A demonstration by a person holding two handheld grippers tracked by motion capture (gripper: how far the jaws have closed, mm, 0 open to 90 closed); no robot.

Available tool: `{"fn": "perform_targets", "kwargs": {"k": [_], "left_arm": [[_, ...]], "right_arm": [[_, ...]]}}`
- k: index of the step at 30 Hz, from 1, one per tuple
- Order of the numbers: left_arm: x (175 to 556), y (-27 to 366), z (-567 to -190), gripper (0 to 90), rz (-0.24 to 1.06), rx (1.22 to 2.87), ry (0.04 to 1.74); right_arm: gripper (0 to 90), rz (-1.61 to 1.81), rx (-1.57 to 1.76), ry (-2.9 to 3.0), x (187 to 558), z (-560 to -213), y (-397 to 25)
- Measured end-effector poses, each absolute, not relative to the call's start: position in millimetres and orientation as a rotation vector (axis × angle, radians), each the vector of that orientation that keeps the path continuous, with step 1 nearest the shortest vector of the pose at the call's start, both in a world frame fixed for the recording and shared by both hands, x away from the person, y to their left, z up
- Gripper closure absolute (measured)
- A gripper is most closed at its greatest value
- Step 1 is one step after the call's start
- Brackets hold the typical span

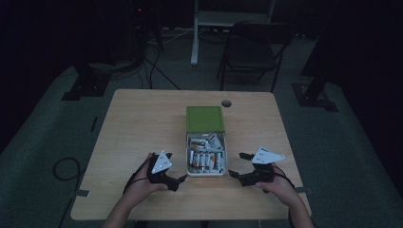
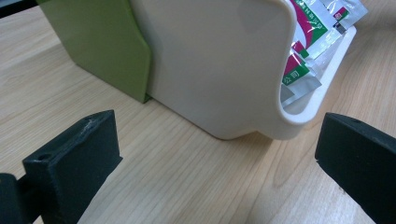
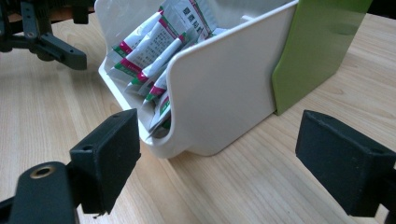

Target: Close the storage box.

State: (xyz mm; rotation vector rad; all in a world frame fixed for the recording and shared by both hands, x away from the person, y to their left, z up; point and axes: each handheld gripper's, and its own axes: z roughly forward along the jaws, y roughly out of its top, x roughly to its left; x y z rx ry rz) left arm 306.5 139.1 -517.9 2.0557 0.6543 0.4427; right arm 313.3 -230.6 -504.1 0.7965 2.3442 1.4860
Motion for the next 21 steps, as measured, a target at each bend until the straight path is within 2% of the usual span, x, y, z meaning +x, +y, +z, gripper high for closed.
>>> {"fn": "perform_targets", "kwargs": {"k": [21], "left_arm": [[323,128,-515,0.4,0.479,1.965,0.673]], "right_arm": [[13.5,1.559,0.828,2.32,329,-504,-222]]}}
